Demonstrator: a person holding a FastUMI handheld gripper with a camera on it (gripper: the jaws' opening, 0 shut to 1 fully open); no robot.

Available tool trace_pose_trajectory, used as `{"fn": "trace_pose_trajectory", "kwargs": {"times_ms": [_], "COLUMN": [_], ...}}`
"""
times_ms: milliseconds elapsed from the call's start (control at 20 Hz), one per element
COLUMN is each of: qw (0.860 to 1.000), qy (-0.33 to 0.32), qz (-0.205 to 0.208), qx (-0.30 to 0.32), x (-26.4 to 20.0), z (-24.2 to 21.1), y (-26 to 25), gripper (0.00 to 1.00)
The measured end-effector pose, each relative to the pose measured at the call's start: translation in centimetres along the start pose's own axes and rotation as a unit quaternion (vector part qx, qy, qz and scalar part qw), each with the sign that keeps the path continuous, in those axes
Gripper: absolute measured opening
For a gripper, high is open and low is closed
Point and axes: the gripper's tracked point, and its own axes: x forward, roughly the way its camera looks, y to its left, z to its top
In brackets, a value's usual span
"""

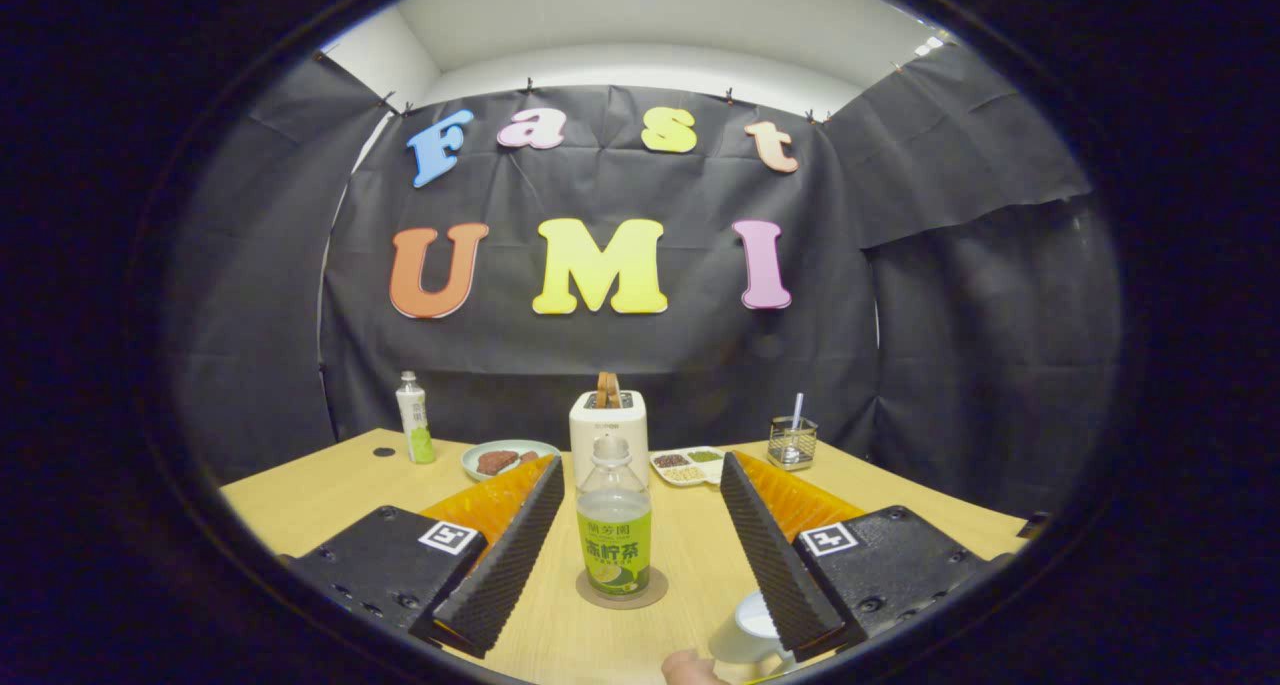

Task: Take the bottle from table, then pour the juice into the cup, finally place the bottle on the coaster

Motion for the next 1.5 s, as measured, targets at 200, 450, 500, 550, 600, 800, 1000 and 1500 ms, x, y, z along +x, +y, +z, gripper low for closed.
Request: {"fn": "trace_pose_trajectory", "kwargs": {"times_ms": [200, 450, 500, 550, 600, 800, 1000, 1500], "qw": [0.999, 0.998, 0.997, 0.996, 0.996, 0.993, 0.991, 0.994], "qy": [-0.023, -0.053, -0.060, -0.068, -0.076, -0.101, -0.108, -0.067], "qz": [0.012, 0.028, 0.034, 0.036, 0.037, 0.063, 0.076, 0.086], "qx": [0.022, 0.024, 0.031, 0.035, 0.034, 0.022, 0.001, -0.016], "x": [-5.5, -11.9, -13.3, -14.6, -15.8, -20.5, -23.7, -25.3], "z": [3.3, 7.2, 8.2, 9.0, 9.8, 12.0, 12.3, 7.0], "y": [-0.9, -2.2, -2.3, -2.5, -2.9, -2.1, -2.0, -2.0], "gripper": [1.00, 1.00, 1.00, 1.00, 1.00, 1.00, 1.00, 1.00]}}
